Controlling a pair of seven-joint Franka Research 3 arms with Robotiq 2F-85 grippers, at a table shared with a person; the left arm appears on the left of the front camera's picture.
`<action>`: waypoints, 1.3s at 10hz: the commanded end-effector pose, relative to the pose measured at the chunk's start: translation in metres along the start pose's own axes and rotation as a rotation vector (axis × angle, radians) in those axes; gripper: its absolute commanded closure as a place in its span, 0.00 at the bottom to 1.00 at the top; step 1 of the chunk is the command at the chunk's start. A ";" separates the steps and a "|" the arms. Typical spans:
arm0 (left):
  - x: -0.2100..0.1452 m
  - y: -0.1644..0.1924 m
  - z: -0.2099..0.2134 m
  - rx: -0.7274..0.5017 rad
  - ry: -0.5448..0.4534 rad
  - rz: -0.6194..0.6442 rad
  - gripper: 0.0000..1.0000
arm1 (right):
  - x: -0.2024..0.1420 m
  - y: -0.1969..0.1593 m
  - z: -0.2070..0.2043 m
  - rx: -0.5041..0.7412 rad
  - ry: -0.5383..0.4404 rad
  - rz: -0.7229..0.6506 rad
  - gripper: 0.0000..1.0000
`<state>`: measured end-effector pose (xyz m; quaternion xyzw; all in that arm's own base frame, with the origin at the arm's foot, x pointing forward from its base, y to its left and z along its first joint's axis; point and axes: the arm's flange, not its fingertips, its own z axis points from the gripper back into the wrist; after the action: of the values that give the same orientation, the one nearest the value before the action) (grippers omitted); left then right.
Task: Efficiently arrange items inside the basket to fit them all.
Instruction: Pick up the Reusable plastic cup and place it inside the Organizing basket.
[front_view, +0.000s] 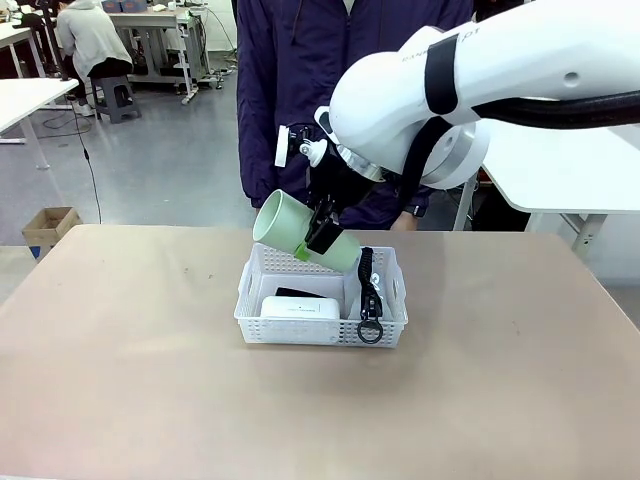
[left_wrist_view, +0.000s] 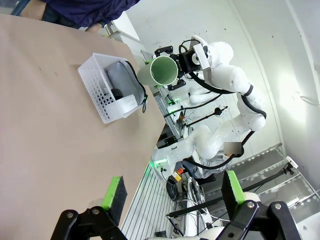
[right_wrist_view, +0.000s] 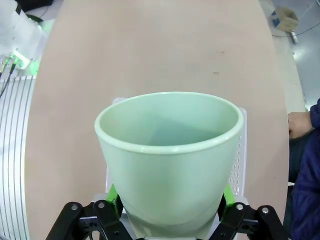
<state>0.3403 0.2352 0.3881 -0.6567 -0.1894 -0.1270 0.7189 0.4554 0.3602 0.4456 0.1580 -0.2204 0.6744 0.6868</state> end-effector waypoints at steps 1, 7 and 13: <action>-0.001 -0.004 -0.002 0.007 0.005 0.005 0.00 | 0.000 0.000 0.000 0.000 0.000 0.000 0.13; -0.001 -0.004 -0.002 0.007 0.005 0.005 0.00 | 0.013 -0.043 -0.033 0.024 0.112 -0.088 0.13; -0.001 -0.004 -0.002 0.007 0.005 0.005 0.00 | 0.006 -0.066 -0.075 -0.007 0.261 -0.142 0.13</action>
<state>0.3403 0.2352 0.3882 -0.6567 -0.1895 -0.1270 0.7189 0.5227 0.3919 0.3870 0.0905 -0.1368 0.6461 0.7454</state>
